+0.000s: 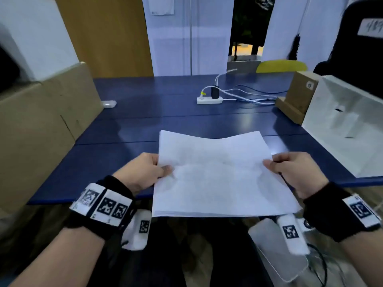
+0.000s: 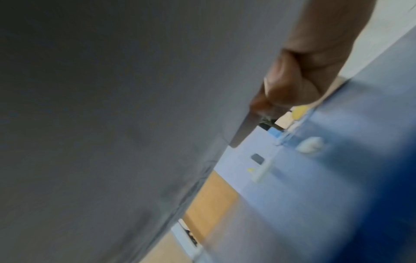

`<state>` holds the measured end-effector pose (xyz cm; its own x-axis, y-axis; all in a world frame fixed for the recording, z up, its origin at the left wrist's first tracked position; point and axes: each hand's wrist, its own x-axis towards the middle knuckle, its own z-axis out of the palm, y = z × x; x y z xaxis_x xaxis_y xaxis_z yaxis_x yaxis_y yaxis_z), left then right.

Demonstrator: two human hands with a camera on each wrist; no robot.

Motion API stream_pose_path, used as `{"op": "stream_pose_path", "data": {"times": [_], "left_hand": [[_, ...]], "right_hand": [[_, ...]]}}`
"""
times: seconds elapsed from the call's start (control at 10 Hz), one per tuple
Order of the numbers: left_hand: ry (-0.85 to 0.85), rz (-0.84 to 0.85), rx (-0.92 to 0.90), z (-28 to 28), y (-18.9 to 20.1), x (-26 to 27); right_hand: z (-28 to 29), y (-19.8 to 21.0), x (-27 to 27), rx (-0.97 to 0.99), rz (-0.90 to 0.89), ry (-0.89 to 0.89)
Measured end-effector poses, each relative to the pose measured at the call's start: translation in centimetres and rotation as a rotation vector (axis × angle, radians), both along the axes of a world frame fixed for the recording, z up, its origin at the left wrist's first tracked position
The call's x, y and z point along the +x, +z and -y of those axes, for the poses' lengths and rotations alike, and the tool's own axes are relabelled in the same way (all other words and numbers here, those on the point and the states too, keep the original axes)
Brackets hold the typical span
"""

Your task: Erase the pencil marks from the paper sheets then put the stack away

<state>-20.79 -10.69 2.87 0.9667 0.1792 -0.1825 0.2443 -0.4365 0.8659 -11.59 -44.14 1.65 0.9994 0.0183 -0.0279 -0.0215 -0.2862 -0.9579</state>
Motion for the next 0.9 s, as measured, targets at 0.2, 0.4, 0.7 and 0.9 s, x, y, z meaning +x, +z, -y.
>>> {"op": "stream_pose_path", "data": {"times": [0.2,0.4,0.7,0.9], "left_hand": [[0.222,0.048,0.237,-4.8,1.0,8.8],[0.44,-0.01,0.292,-8.4,-2.7,17.3],[0.343,-0.238,0.567,-9.3,-6.3,21.6],[0.296,-0.213,0.526,-10.9,-4.6,20.6]], "right_hand": [[-8.3,0.4,11.4,-0.094,-0.073,0.055],[-13.2,-1.9,19.1,-0.246,-0.143,0.009],[-14.9,-2.8,21.0,-0.626,-0.201,-0.025],[-12.5,-1.8,19.6,-0.543,-0.119,0.118]]}}
